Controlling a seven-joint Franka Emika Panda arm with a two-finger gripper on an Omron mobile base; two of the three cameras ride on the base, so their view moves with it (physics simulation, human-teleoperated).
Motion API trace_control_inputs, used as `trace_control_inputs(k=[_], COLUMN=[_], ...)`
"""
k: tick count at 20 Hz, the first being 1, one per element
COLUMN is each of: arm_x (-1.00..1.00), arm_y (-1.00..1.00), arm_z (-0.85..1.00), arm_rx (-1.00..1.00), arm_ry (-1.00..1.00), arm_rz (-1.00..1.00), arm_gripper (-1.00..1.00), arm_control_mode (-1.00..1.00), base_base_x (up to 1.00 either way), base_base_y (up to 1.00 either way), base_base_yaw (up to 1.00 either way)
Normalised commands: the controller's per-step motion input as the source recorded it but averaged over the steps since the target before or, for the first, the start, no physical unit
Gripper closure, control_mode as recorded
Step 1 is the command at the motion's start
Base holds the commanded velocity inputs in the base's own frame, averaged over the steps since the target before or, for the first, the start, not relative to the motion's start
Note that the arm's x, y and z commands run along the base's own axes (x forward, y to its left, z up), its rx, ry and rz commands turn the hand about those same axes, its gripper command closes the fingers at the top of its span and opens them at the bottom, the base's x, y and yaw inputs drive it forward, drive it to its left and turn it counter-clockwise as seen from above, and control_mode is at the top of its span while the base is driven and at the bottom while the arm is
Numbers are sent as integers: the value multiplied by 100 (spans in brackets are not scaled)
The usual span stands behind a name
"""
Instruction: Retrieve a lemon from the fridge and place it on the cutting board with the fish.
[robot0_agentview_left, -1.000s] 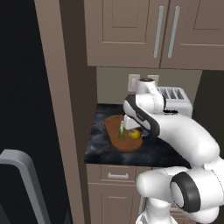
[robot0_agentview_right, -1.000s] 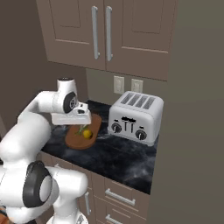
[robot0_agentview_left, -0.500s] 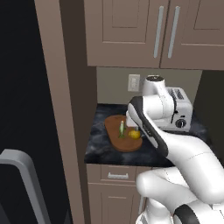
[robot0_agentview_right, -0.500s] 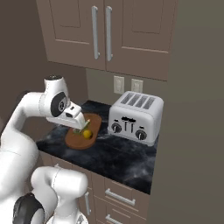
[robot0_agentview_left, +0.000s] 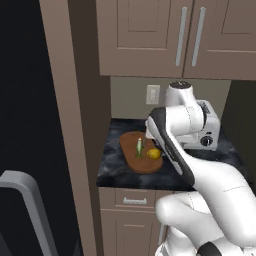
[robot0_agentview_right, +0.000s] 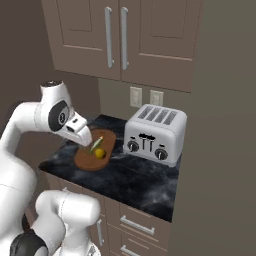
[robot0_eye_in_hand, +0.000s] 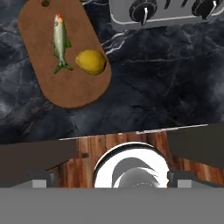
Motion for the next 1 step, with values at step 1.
trace_control_inputs(k=[1], arm_x=[0], arm_y=[-3], arm_z=[12], arm_rx=[0], arm_ry=[0], arm_rz=[13], arm_gripper=[-100], arm_control_mode=[-100], base_base_x=[0], base_base_y=[0], base_base_yaw=[0])
